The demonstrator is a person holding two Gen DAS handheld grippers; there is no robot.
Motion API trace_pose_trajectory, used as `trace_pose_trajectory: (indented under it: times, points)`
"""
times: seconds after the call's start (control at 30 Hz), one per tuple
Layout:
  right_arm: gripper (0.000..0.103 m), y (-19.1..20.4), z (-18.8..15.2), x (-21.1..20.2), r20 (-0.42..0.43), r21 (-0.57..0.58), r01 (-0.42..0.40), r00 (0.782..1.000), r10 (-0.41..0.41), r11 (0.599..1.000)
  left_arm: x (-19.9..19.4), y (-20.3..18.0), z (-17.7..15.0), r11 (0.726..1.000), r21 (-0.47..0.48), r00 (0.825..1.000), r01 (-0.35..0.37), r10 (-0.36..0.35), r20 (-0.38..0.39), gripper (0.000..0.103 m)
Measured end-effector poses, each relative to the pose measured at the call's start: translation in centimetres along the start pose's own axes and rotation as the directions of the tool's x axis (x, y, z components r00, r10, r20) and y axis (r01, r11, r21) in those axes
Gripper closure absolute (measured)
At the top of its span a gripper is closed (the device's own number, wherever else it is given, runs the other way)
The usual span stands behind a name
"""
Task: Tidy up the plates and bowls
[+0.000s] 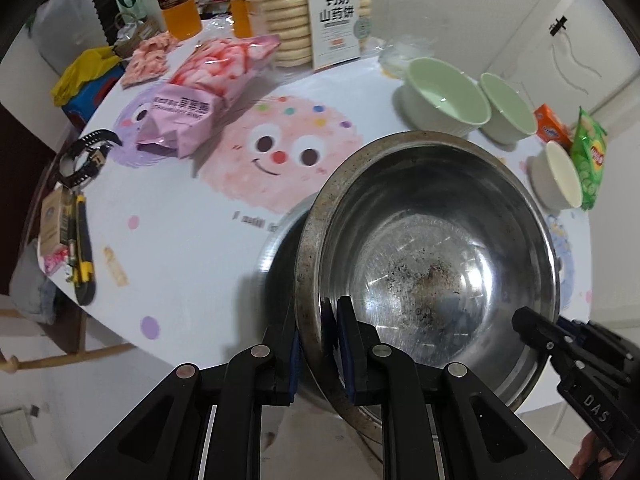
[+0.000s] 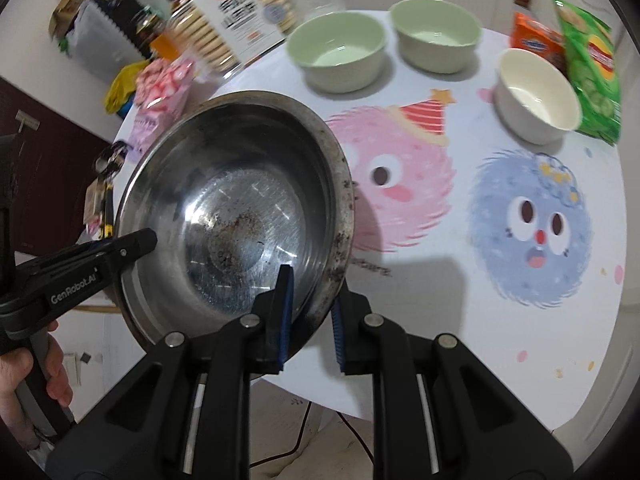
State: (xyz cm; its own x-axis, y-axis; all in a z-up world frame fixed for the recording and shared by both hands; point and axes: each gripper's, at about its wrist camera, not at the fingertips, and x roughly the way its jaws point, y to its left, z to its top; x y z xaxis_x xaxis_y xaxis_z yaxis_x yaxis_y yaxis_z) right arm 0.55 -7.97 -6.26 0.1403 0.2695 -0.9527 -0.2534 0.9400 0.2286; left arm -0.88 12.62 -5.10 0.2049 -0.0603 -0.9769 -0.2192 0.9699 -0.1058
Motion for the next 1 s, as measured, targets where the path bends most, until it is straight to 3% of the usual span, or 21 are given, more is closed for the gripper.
trace_pose_trajectory:
  times: [0.33,1.0]
  points:
    - [0.081,2.2,-0.3,2.7,-0.059,-0.021,0.020,0.998,-0.021,1.000,2.2,2.1,-0.1,0.999,0.028,0.998,-0.021,0.023,-0.053,0.085]
    - [0.078,3.2,-0.1,4.8,-0.129,-0.058,0.087,0.987,-0.094,0.994,4.5,2.8,-0.4,0.998,0.066,0.992,-0.017,0.025,-0.126,0.081]
